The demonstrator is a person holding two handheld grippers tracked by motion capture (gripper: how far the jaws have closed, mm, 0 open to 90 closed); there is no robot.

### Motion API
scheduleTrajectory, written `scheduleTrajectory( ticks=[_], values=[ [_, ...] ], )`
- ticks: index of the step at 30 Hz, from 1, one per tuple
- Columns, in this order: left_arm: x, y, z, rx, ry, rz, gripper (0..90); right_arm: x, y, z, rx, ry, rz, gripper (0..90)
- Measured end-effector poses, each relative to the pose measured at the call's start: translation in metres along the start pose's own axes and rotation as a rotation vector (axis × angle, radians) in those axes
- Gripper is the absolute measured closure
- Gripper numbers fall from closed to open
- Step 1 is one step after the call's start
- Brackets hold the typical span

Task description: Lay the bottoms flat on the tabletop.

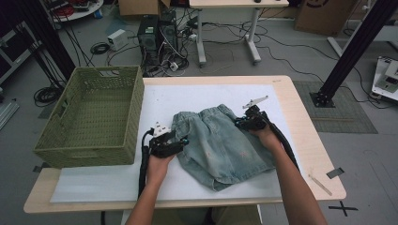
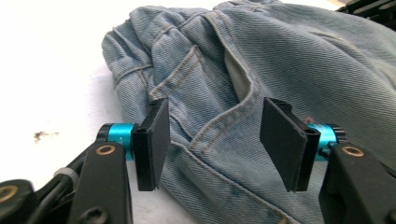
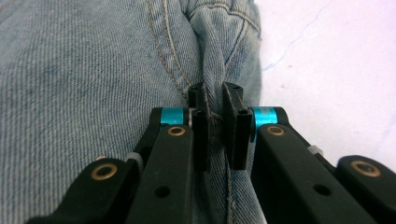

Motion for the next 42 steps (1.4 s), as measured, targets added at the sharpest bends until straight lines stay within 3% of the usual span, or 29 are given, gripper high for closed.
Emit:
scheduleTrajectory(
  ticks=[4, 6, 8, 10, 14, 17, 19, 20, 22, 24, 25, 28, 30, 32, 34, 35, 42],
  values=[
    [-0.003, -0.002, 0.002, 0.004, -0.018, 0.018, 39.6, -0.011, -0.016, -0.005, -0.052, 0.053, 0.107, 84.4],
    [-0.005, -0.002, 0.003, 0.007, -0.064, 0.047, 39.2, -0.017, -0.022, -0.005, -0.037, 0.063, 0.223, 84.3],
    [-0.008, -0.002, 0.003, 0.008, -0.062, 0.054, 38.1, -0.023, -0.026, -0.004, -0.008, 0.044, 0.346, 84.3],
    [-0.013, -0.002, 0.002, 0.012, -0.057, 0.069, 38.1, -0.031, -0.033, 0.000, -0.018, 0.084, 0.436, 84.1],
    [-0.021, -0.001, 0.004, 0.029, -0.047, 0.095, 38.0, -0.048, -0.045, 0.012, -0.028, 0.144, 0.552, 82.4],
    [-0.025, 0.001, 0.005, 0.046, -0.047, 0.117, 38.0, -0.050, -0.050, 0.017, -0.055, 0.171, 0.512, 72.1],
    [-0.029, 0.002, 0.006, 0.055, -0.042, 0.135, 38.0, -0.048, -0.056, 0.017, -0.114, 0.213, 0.438, 60.5],
    [-0.031, 0.003, 0.007, 0.065, -0.042, 0.146, 38.0, -0.046, -0.060, 0.017, -0.125, 0.213, 0.433, 57.1],
    [-0.035, 0.005, 0.009, 0.077, -0.040, 0.158, 37.4, -0.040, -0.067, 0.016, -0.175, 0.217, 0.379, 53.0],
    [-0.040, 0.009, 0.011, 0.111, -0.007, 0.161, 36.6, -0.032, -0.074, 0.015, -0.189, 0.206, 0.334, 50.8],
    [-0.042, 0.011, 0.012, 0.130, 0.015, 0.150, 36.1, -0.025, -0.076, 0.016, -0.196, 0.197, 0.280, 49.9],
    [-0.046, 0.017, 0.013, 0.178, 0.060, 0.122, 38.1, -0.010, -0.079, 0.020, -0.183, 0.139, 0.232, 48.1],
    [-0.049, 0.019, 0.013, 0.196, 0.106, 0.095, 45.9, -0.001, -0.078, 0.027, -0.152, 0.112, 0.209, 47.1],
    [-0.052, 0.021, 0.012, 0.200, 0.148, 0.070, 63.2, 0.004, -0.074, 0.033, -0.131, 0.113, 0.168, 46.9],
    [-0.052, 0.020, 0.011, 0.193, 0.171, 0.049, 74.5, 0.008, -0.073, 0.037, -0.118, 0.108, 0.153, 46.9],
    [-0.050, 0.019, 0.009, 0.180, 0.170, 0.045, 82.4, 0.011, -0.072, 0.038, -0.121, 0.103, 0.140, 46.9],
    [-0.014, 0.006, -0.003, 0.115, 0.138, -0.058, 83.5, 0.027, -0.071, 0.040, -0.127, 0.061, 0.104, 47.6]
  ],
)
Point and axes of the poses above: each handheld gripper's, and its own axes: y roughly forward along the jaws, z roughly out of its underside, x roughly to its left, the point moved 4 cm from there along y, roughly forward along the jaws, and after that the axes turned 9 degrees about -x, right-handed, at the moved point
